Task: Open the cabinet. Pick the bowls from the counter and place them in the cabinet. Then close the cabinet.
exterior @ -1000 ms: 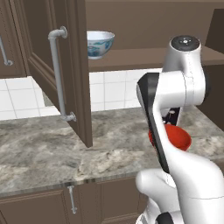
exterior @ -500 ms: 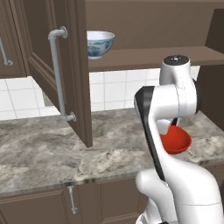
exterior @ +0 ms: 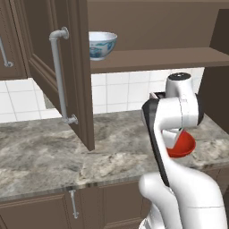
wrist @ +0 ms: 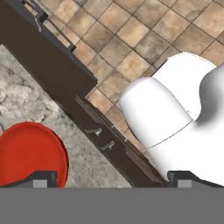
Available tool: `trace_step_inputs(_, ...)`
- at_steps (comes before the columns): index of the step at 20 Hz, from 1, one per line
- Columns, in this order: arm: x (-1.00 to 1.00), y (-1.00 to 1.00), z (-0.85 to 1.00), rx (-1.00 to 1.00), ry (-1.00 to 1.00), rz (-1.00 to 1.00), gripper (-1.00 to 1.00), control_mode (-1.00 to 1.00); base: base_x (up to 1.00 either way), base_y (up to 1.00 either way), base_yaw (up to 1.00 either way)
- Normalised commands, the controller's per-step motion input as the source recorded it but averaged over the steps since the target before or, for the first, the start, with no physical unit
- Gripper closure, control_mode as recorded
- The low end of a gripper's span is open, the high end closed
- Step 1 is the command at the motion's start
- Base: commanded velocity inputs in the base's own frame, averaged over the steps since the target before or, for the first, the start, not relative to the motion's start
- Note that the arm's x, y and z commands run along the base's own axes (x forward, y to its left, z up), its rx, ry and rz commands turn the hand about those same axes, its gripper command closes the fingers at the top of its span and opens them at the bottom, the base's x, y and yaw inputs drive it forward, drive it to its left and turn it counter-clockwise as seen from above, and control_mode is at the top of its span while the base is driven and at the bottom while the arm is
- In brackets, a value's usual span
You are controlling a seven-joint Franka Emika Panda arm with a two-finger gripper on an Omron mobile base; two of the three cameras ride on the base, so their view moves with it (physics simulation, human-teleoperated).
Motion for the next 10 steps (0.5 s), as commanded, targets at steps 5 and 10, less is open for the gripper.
trace_step_inputs(5, 0.01, -0.11, -0.60, 0.00, 0.00, 0.00, -1.00, -1.00, 0.00, 0.00, 0.00)
trace_step_inputs(10, 0.04, -0.08, -0.50, 0.00, 0.00, 0.00, -1.00, -1.00, 0.00, 0.00, 0.00)
